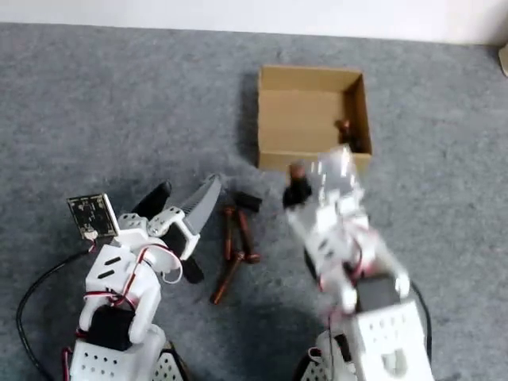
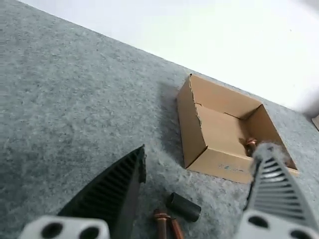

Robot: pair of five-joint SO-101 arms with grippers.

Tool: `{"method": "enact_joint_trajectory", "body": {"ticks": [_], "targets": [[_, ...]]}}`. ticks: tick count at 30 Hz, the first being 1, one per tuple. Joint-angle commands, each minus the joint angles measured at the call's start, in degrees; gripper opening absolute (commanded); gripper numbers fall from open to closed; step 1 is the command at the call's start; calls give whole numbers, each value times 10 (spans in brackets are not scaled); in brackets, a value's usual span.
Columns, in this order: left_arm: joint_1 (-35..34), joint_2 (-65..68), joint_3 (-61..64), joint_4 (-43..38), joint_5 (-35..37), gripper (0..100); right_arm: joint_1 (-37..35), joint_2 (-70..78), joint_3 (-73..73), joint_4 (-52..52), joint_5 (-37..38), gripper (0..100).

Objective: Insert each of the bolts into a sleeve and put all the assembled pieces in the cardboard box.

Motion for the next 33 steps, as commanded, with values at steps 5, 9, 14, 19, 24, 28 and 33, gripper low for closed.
{"method": "enact_joint_trajectory", "body": {"ticks": [5,9,14,19,24,28,33], "targets": [[-4,-2,-5,-13,-2,323,77,459,-480,58,14,5],[-4,-2,-5,-13,-2,323,98,674,-730,172,11,5],[-4,-2,-5,-13,-2,322,127,903,-985,303,11,5],[-4,-3,-5,-13,-2,322,142,1081,-1183,393,12,5],[-4,-3,-5,-13,-2,322,138,1215,-1330,486,11,5],[-3,-3,-5,-13,-2,322,139,1280,-1433,532,11,10],[-3,-3,-5,-13,-2,322,142,1301,-1509,541,12,11]]}}
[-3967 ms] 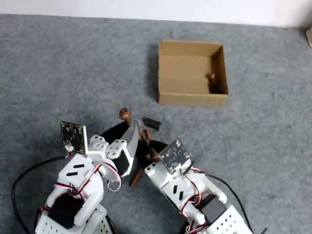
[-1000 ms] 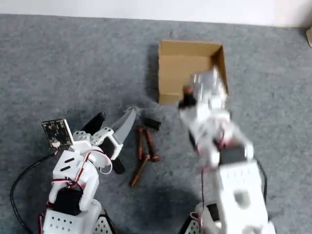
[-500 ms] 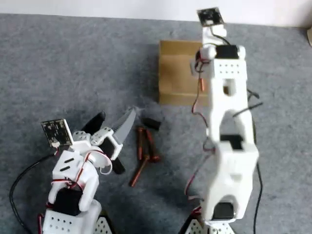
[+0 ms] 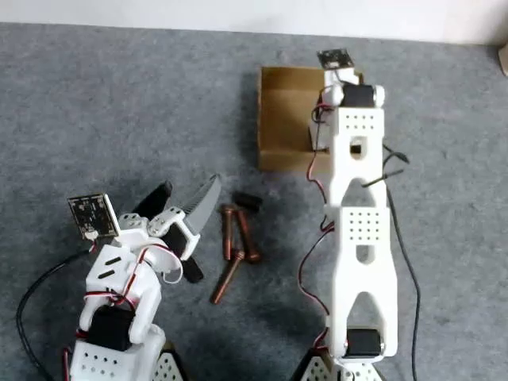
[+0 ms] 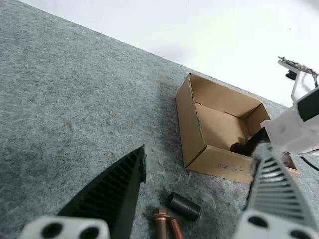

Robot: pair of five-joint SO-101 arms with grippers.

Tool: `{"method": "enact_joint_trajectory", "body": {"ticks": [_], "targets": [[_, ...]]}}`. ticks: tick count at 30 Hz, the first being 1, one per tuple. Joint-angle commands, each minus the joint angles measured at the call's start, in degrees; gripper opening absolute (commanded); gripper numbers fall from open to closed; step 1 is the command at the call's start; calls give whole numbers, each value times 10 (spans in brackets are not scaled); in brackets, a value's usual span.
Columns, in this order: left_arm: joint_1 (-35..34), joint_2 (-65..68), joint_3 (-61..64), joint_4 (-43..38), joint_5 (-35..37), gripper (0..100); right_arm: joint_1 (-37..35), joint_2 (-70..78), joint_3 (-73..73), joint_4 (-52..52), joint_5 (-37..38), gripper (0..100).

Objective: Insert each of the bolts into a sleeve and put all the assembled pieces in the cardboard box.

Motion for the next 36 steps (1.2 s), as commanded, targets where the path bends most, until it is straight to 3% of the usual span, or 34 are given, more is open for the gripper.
{"method": "enact_joint_trajectory", "body": {"ticks": [1,13,21,29,36], "targets": [[-3,-3,-5,-13,-2,322,8,-15,-65,13,4,11],[-1,-3,-5,-13,-2,322,2,-15,-65,-23,3,26],[0,-3,-5,-13,-2,322,6,-14,-65,-1,5,326],[0,-3,-6,-12,-2,322,36,0,-56,1,6,333],[0,-3,-5,-13,-3,322,62,-136,-99,17,3,333]]}}
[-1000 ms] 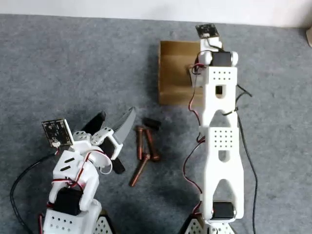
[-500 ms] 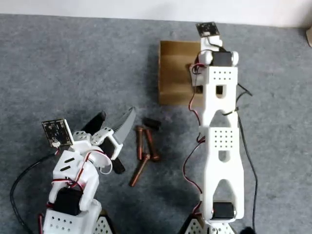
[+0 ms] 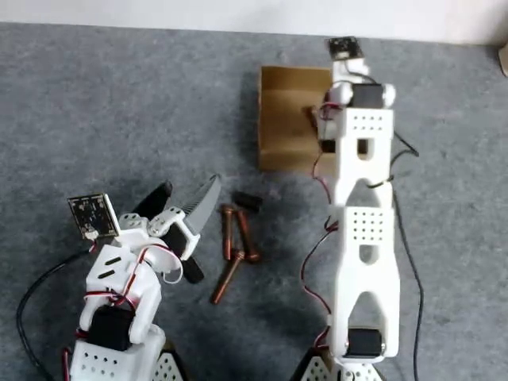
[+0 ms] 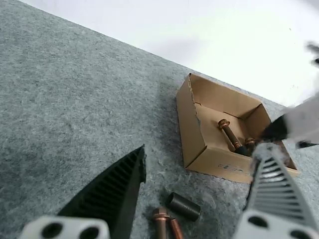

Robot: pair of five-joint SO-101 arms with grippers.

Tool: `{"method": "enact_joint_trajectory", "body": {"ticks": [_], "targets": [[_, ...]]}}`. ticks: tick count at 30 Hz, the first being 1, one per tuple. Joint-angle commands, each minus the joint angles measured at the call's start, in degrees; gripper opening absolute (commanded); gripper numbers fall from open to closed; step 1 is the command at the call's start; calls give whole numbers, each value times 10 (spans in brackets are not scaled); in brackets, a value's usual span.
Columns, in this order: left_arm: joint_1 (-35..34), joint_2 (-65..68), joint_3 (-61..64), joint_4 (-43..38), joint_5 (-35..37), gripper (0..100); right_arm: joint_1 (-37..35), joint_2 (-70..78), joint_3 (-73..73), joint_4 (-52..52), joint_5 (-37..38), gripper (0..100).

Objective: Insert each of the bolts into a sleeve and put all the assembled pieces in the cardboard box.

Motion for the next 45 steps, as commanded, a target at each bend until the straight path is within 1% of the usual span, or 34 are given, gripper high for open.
{"method": "enact_joint_trajectory", "body": {"ticks": [1,3,6,9,13,19,22,26,28,30,33,36,38,40,42,45], "targets": [[0,-3,-5,-13,-4,322,16,-130,-60,15,2,333],[0,-3,-5,-13,-20,322,16,-180,-58,15,0,333],[0,-3,-8,-12,-28,322,18,-245,-48,15,-40,333],[0,-3,-8,-11,-30,322,12,-328,17,16,-45,332],[0,-3,-8,-11,-34,322,-3,-492,212,15,-46,332],[0,-3,-23,-8,-80,322,-48,-783,541,15,-43,332],[0,-3,-63,53,-86,322,-75,-916,695,7,-43,332],[0,-3,-158,185,-89,325,-87,-1076,888,-40,-42,332],[-3,-6,-201,244,-113,323,-87,-1149,979,-71,-42,332],[-4,-7,-224,293,-132,323,-87,-1219,1067,-97,-42,332],[-4,-7,-225,345,-141,323,-87,-1315,1192,-135,-42,332],[-5,-7,-213,346,-144,323,-87,-1397,1306,-179,-38,332],[-5,-6,-211,342,-165,323,-85,-1447,1365,-200,-8,332],[-4,-3,-211,344,-177,323,-87,-1488,1403,-212,14,332],[-4,-3,-204,346,-179,322,-85,-1516,1433,-233,17,332],[-3,-2,-182,350,-179,322,-84,-1513,1461,-247,14,332]]}}
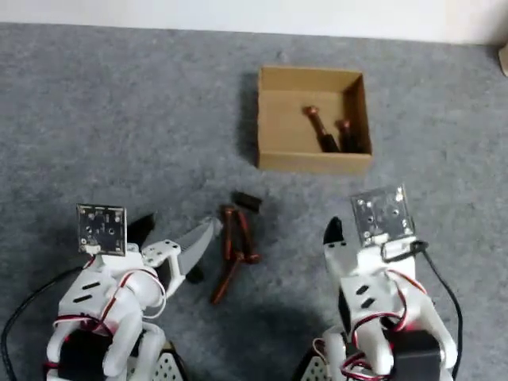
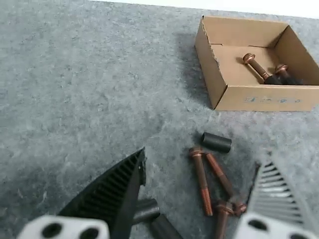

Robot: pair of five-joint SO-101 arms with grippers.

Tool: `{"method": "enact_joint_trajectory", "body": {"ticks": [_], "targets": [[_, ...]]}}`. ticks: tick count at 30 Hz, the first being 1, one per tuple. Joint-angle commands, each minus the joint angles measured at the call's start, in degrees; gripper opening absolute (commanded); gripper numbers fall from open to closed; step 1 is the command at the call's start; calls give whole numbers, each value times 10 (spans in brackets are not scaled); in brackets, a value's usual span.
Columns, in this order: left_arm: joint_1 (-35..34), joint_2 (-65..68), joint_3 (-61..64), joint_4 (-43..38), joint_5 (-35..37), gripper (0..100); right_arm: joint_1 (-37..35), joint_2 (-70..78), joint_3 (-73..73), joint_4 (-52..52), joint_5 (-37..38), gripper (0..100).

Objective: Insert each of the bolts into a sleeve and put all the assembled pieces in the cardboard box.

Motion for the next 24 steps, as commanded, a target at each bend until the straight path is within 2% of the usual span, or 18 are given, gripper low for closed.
{"method": "enact_joint_trajectory", "body": {"ticks": [1,5,9,14,19,24], "targets": [[0,6,10,2,-4,322,-1,10,22,-29,8,332],[0,6,10,3,-5,322,-1,105,25,-31,-5,332],[0,21,11,6,-49,322,-3,212,22,-50,-36,332],[0,169,-11,2,-113,323,-5,243,35,-104,-99,332],[-1,336,-106,5,-127,325,-9,219,75,-129,-101,332],[-4,412,-182,17,-304,306,-11,123,156,-155,-101,332]]}}
